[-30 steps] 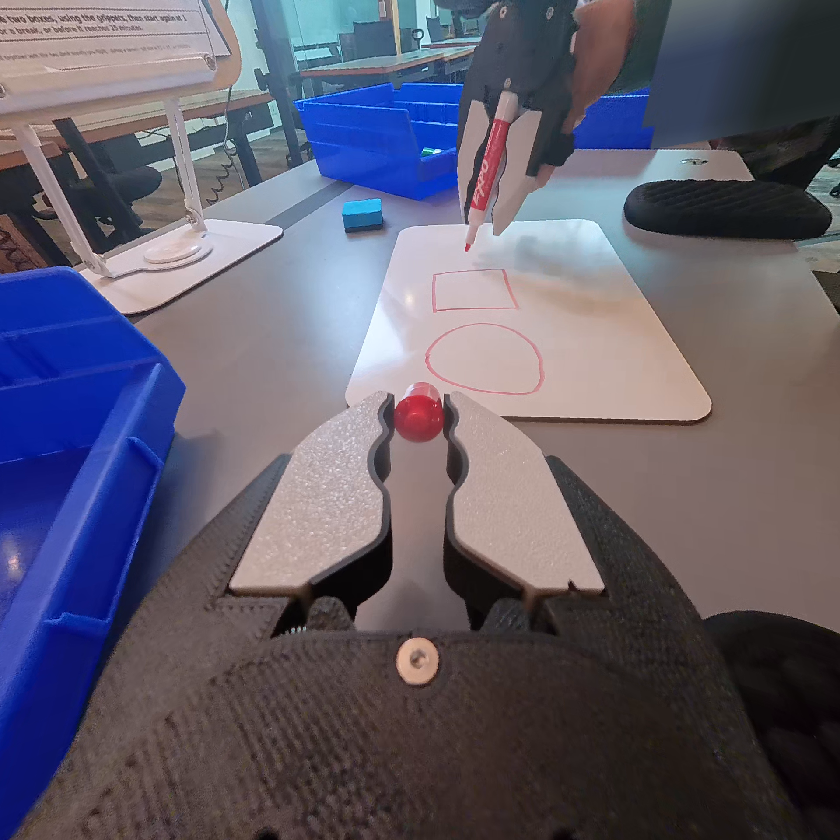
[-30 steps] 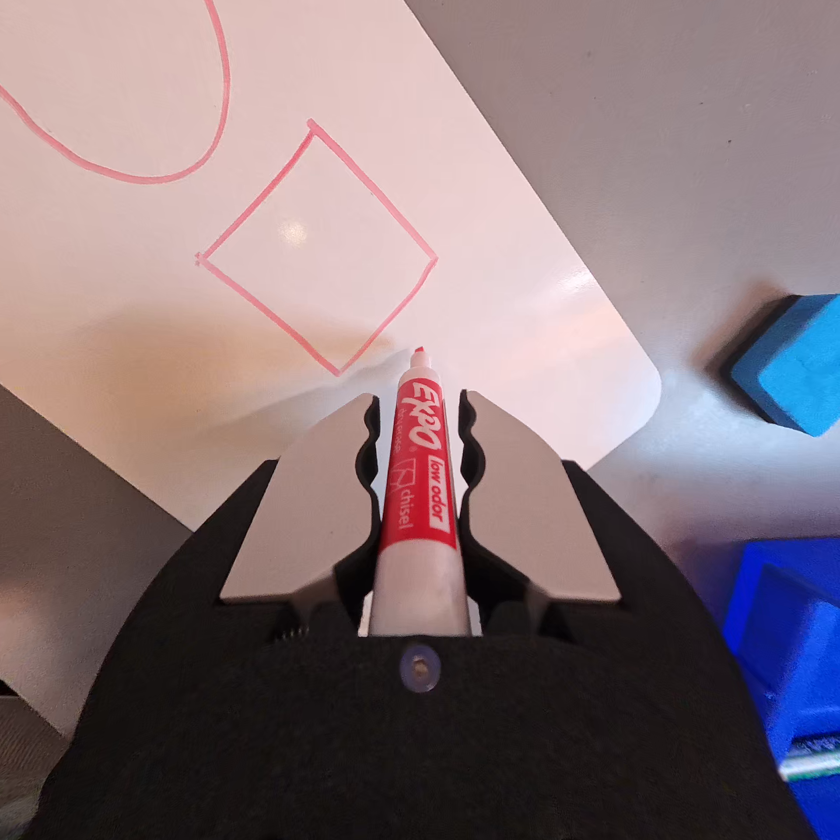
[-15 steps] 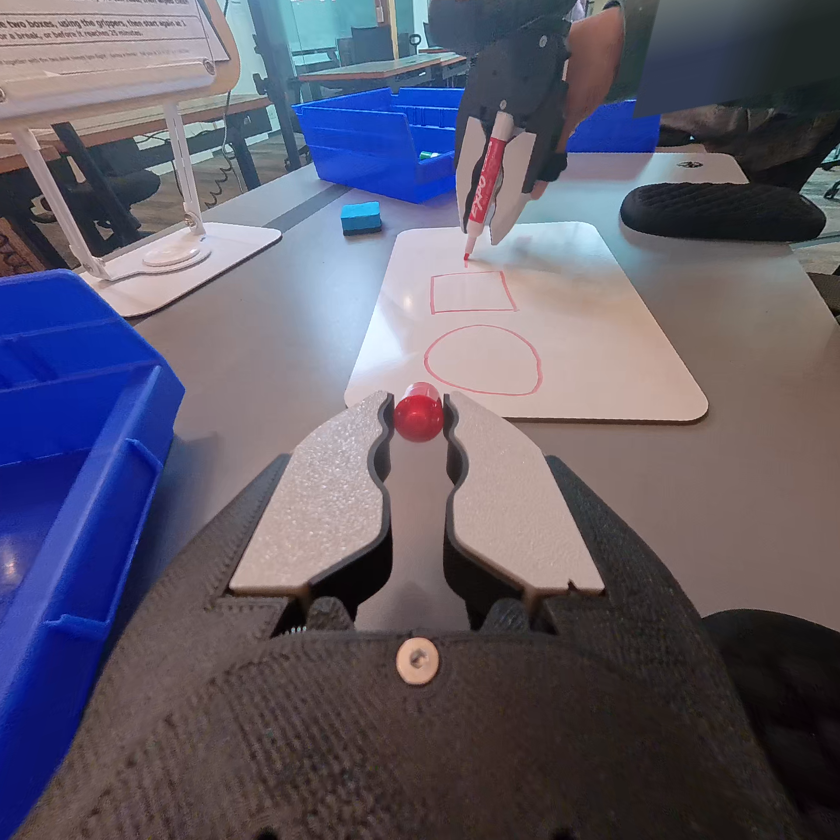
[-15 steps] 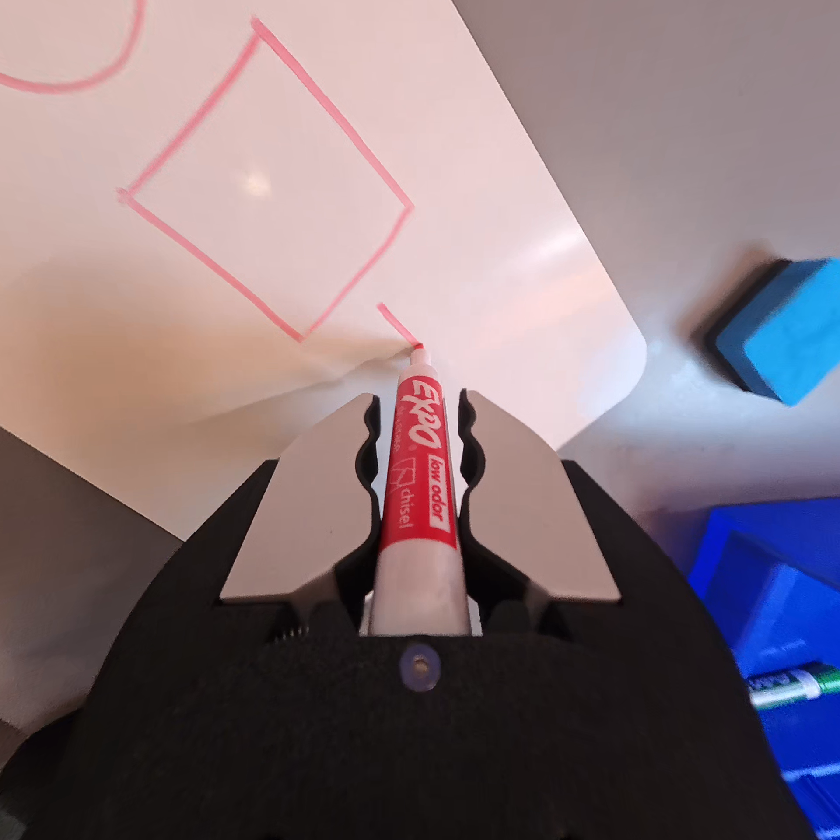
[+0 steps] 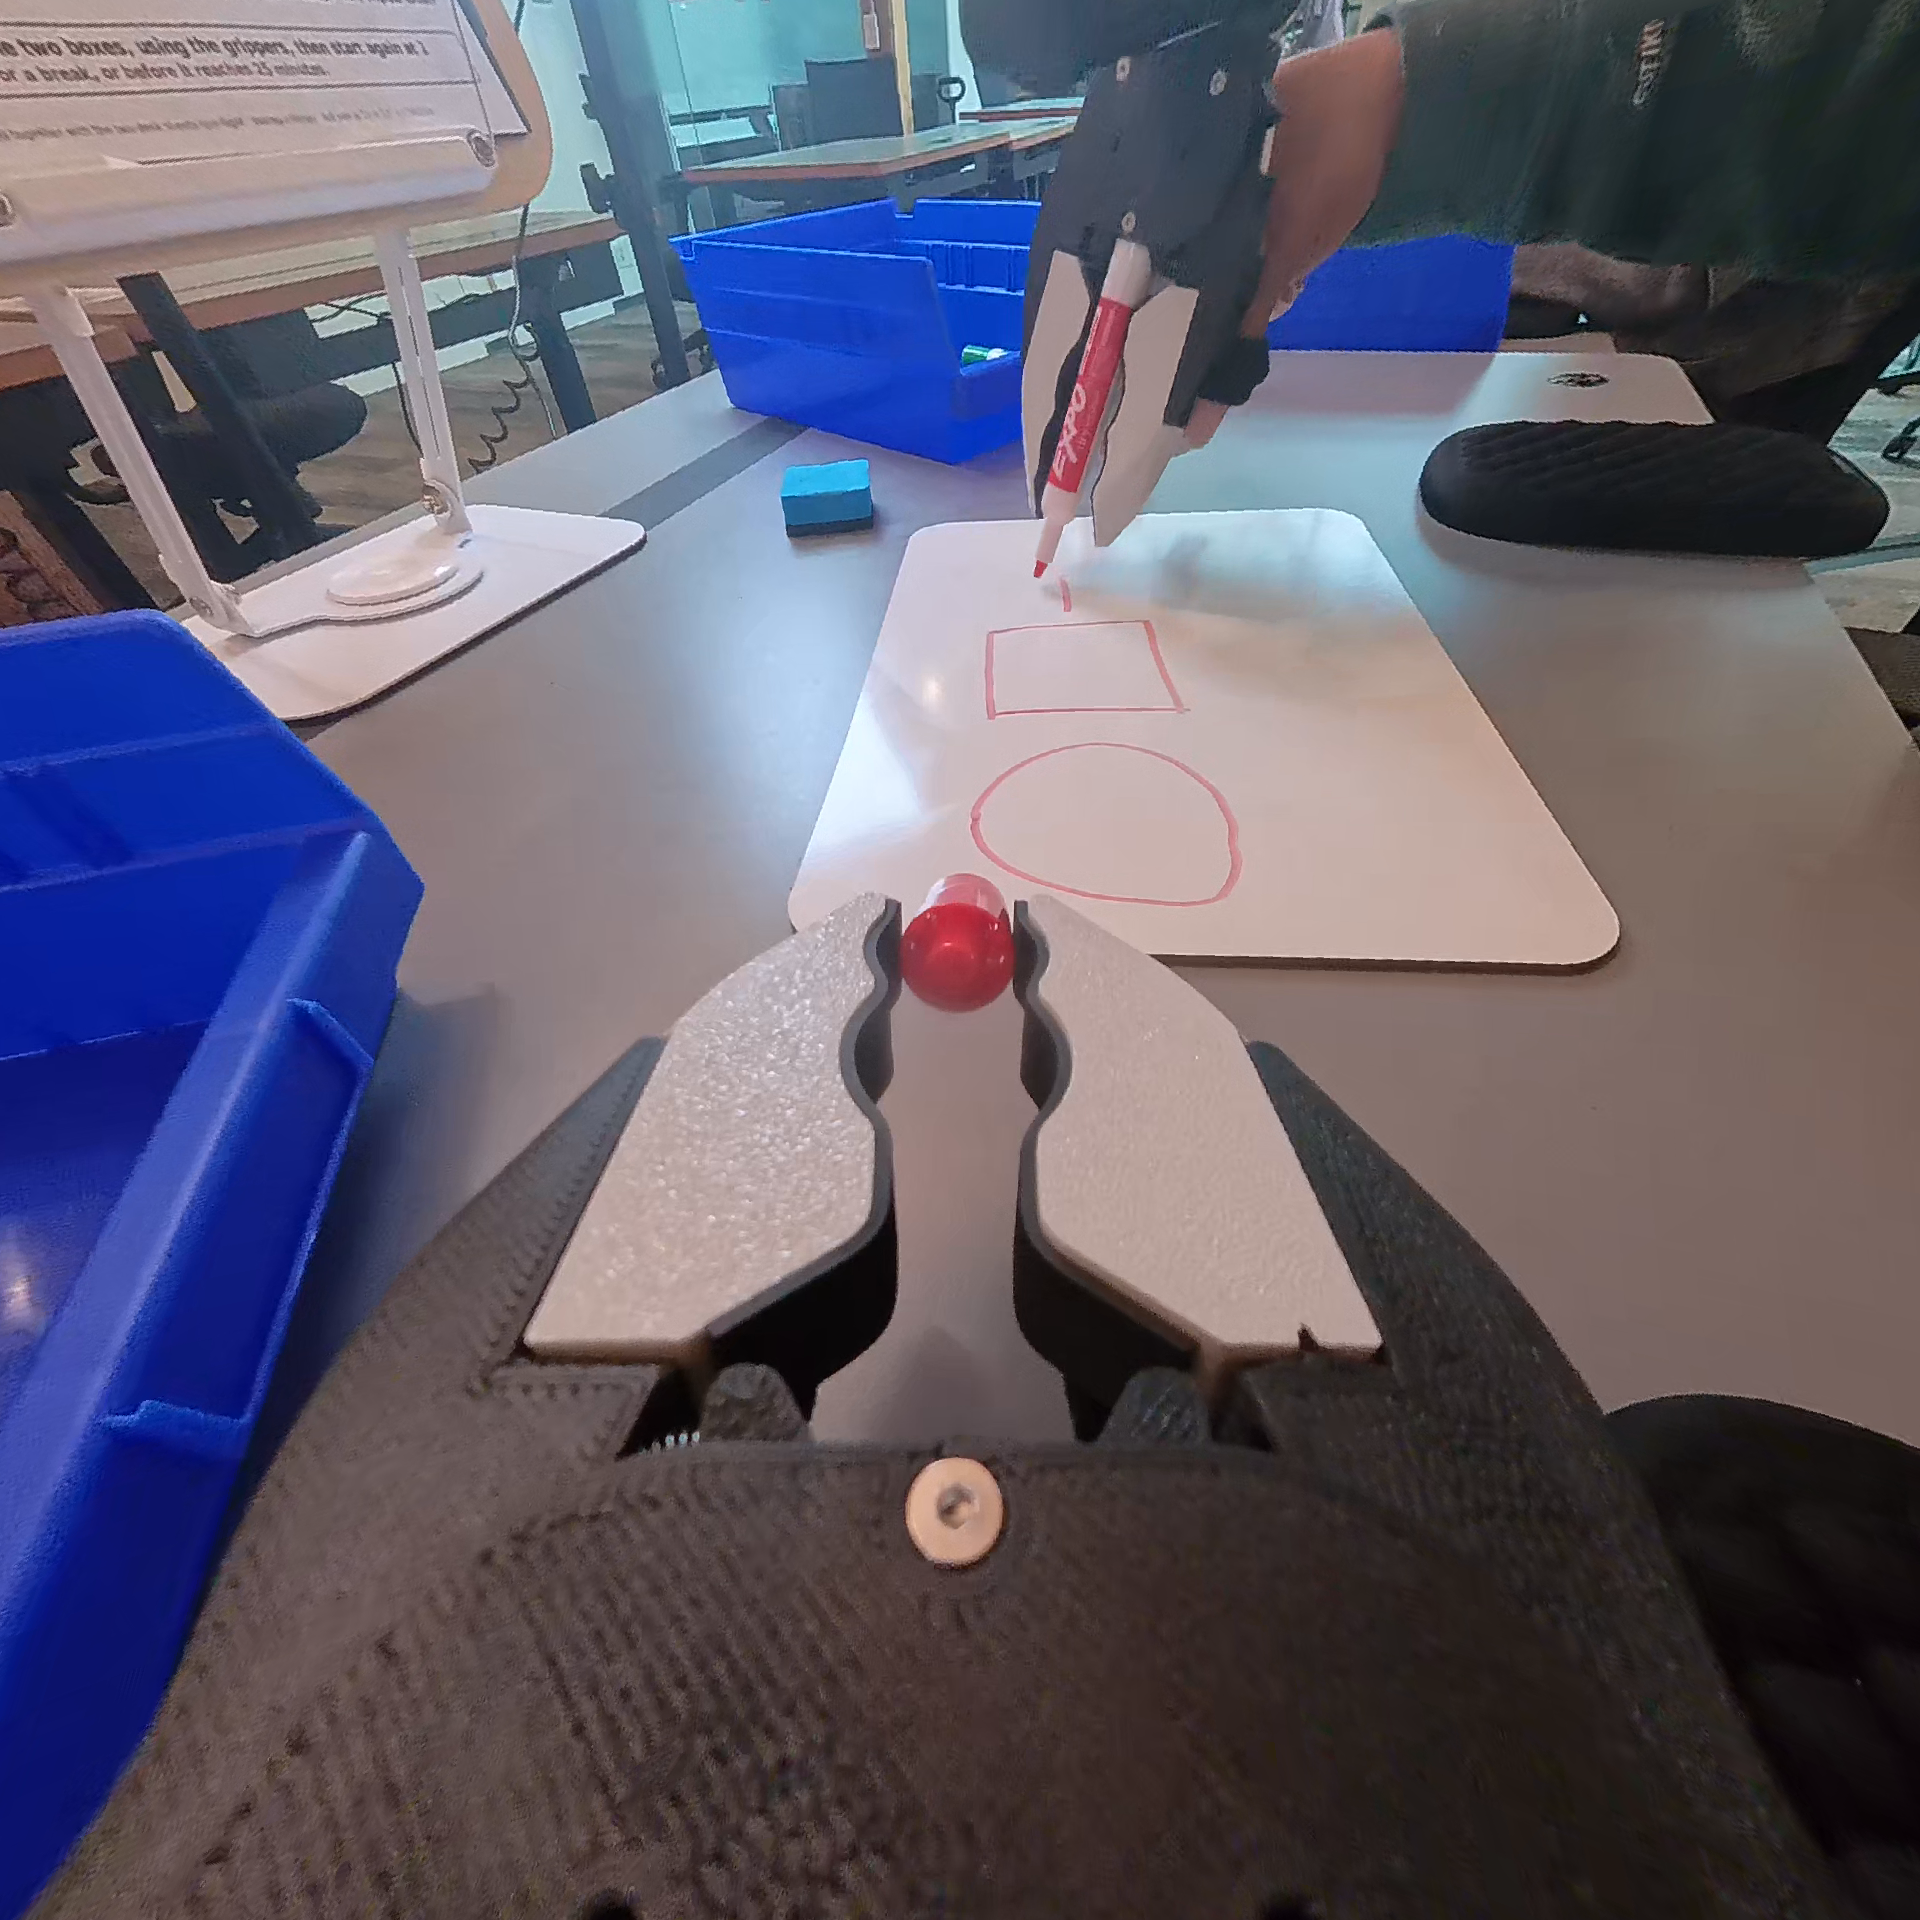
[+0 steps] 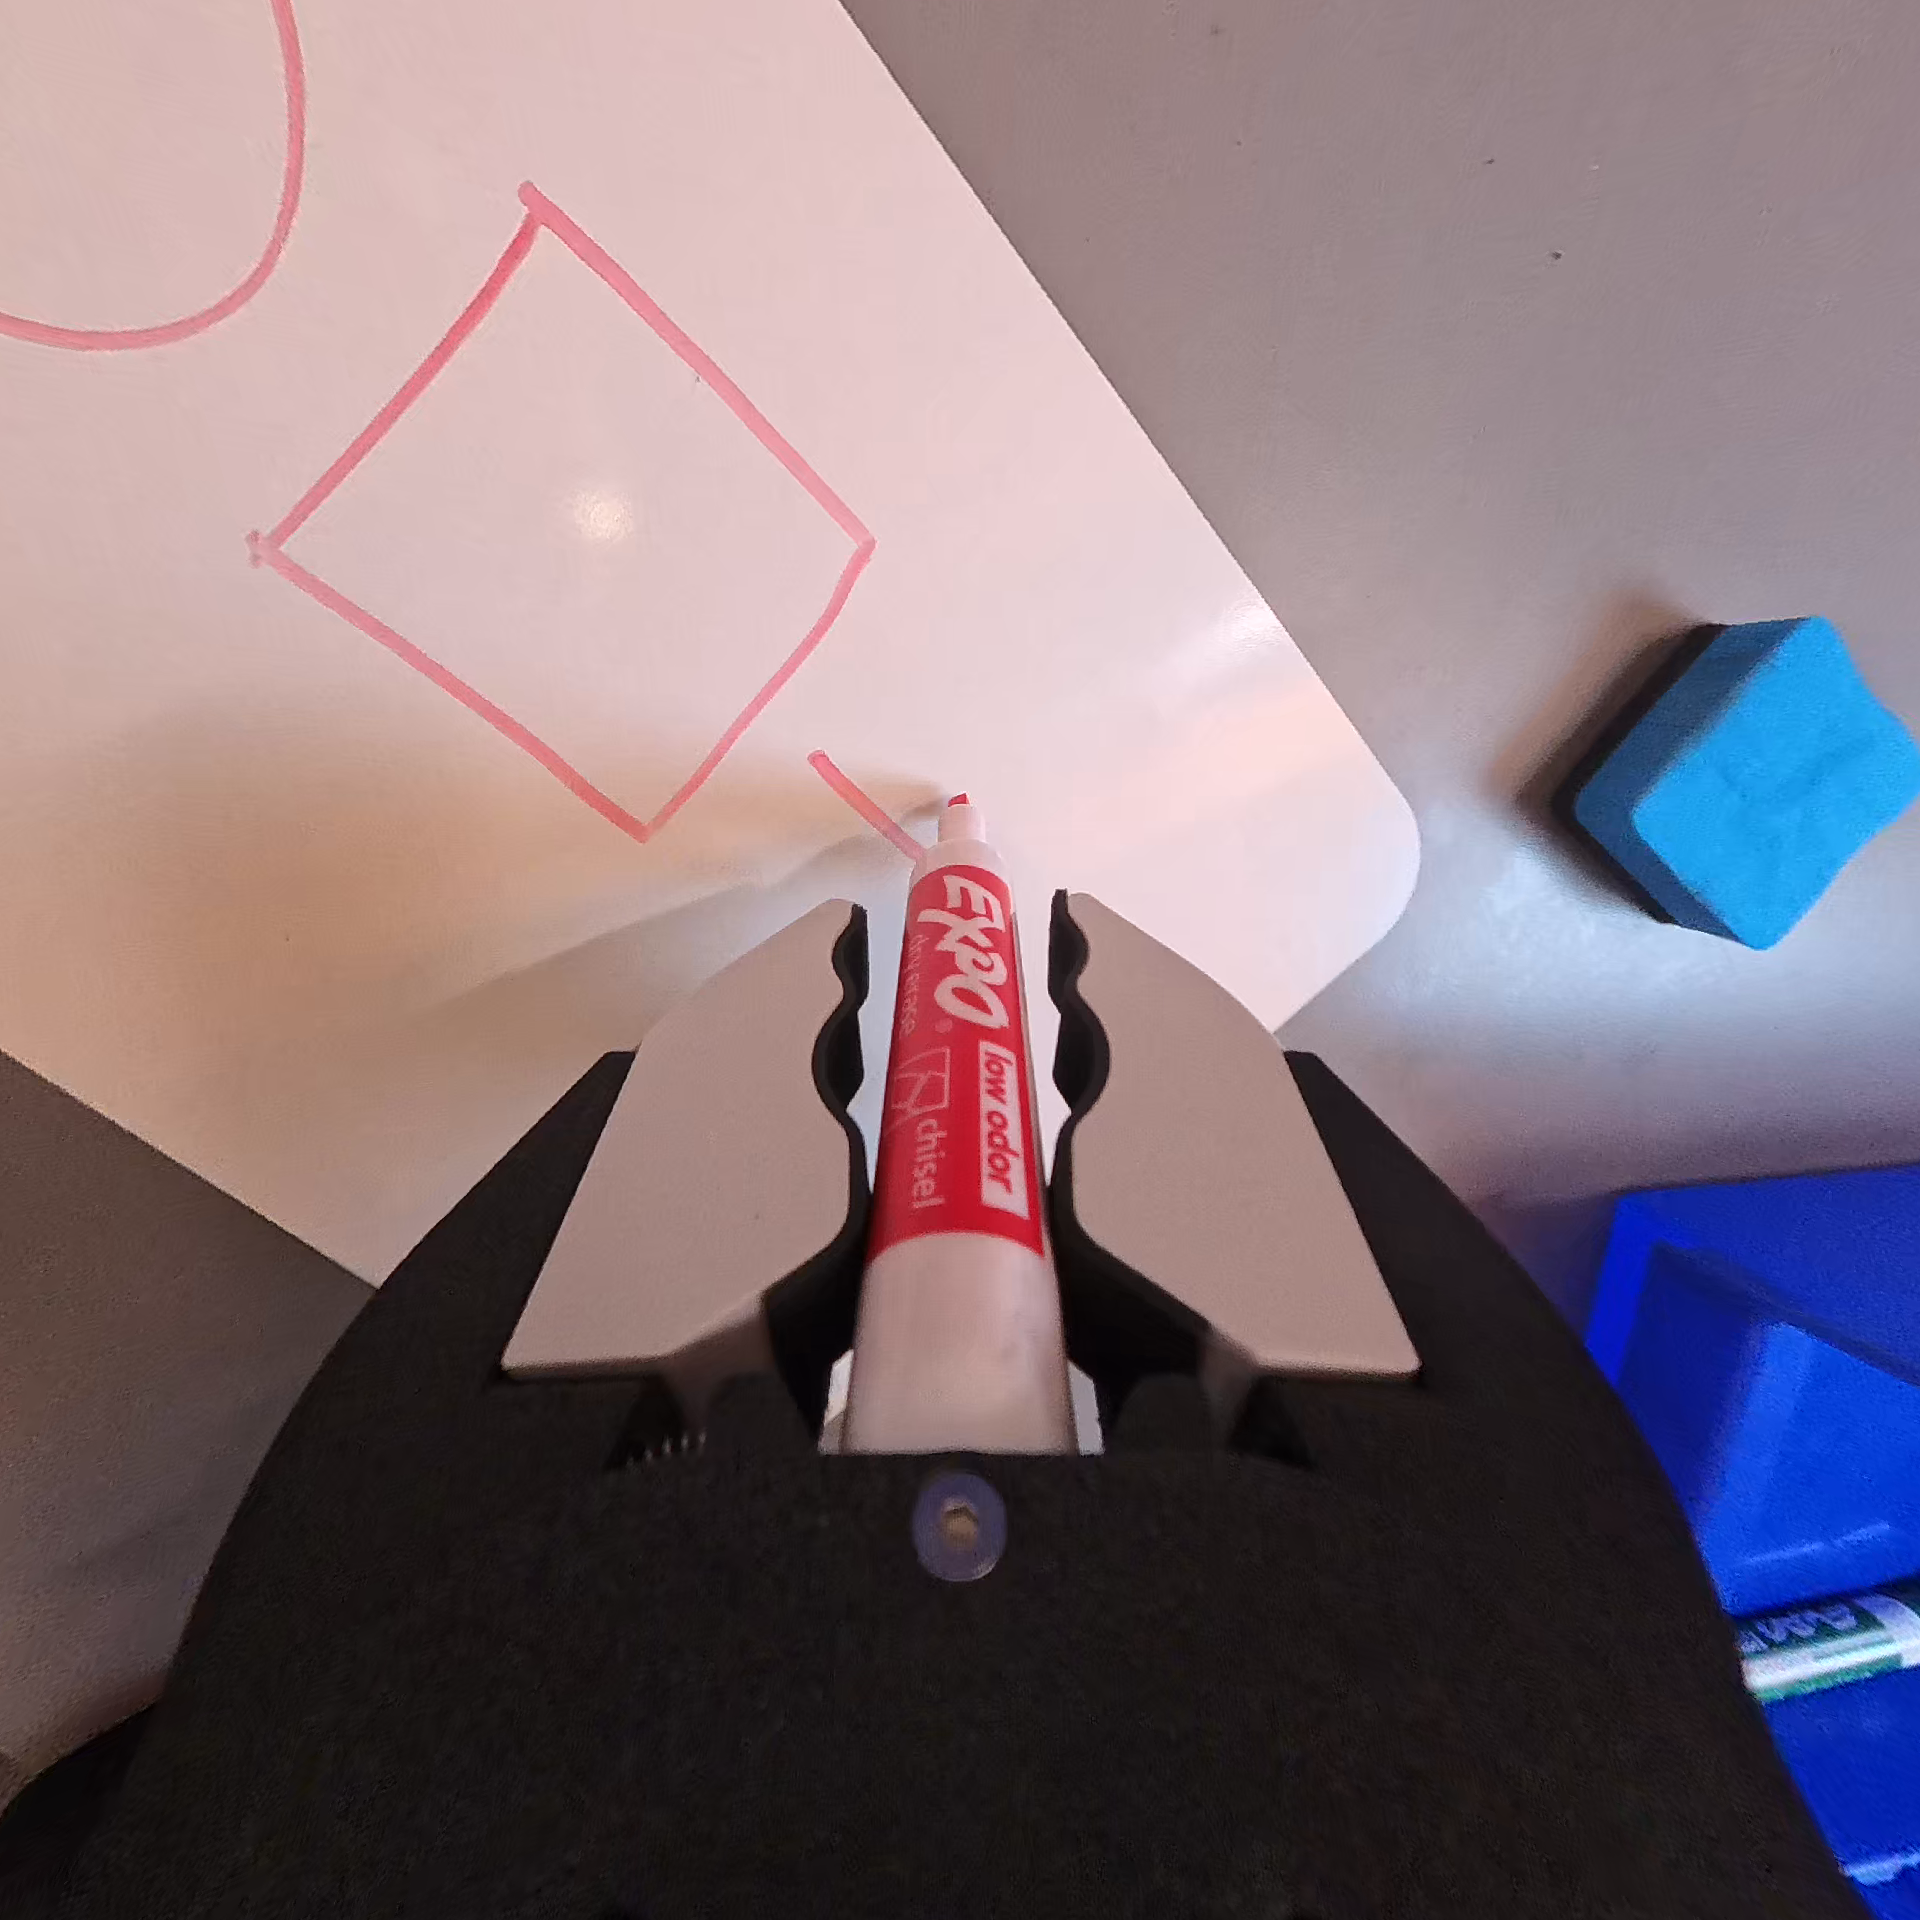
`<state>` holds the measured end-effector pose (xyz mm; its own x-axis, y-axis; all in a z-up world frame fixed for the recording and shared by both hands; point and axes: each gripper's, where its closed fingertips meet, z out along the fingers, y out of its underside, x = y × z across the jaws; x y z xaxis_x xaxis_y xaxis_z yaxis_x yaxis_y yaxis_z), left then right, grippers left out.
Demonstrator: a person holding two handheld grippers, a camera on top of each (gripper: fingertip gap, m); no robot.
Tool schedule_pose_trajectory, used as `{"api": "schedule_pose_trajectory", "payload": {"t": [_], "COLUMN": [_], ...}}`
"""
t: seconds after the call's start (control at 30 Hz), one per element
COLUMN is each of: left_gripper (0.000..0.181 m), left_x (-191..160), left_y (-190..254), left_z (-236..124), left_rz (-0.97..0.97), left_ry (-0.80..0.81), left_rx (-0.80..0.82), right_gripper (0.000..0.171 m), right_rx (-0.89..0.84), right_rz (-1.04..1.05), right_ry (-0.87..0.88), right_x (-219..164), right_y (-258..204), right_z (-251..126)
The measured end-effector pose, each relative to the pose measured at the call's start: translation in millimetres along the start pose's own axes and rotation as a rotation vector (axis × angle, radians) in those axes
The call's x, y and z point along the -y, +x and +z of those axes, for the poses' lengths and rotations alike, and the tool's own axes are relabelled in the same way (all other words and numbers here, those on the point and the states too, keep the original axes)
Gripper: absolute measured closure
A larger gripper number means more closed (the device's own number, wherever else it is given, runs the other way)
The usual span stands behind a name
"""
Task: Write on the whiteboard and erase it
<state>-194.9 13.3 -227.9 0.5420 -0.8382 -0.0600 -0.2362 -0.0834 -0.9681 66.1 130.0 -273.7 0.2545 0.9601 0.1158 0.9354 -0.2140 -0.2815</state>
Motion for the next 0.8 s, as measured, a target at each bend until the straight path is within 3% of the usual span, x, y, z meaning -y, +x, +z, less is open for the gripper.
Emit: {"api": "schedule_pose_trajectory", "payload": {"t": [0.43, 0.63, 0.8], "left_gripper": [0.161, 0.161, 0.161], "left_x": [-1, -1, -1], "left_y": [1, 1, 1], "left_z": [0, 0, 0], "left_rz": [0.01, 0.01, 0.008], "left_ry": [-0.007, -0.007, -0.006], "left_rx": [-0.002, -0.002, -0.003], "right_gripper": [0.138, 0.138, 0.137], "right_rx": [-0.008, 0.078, -0.008], "right_rz": [0.023, -0.014, 0.058], "right_ry": [-0.035, -0.046, 0.041], "right_x": [-20, -21, -21], "right_y": [0, -27, -1], "right_z": [-1, -7, -24]}}
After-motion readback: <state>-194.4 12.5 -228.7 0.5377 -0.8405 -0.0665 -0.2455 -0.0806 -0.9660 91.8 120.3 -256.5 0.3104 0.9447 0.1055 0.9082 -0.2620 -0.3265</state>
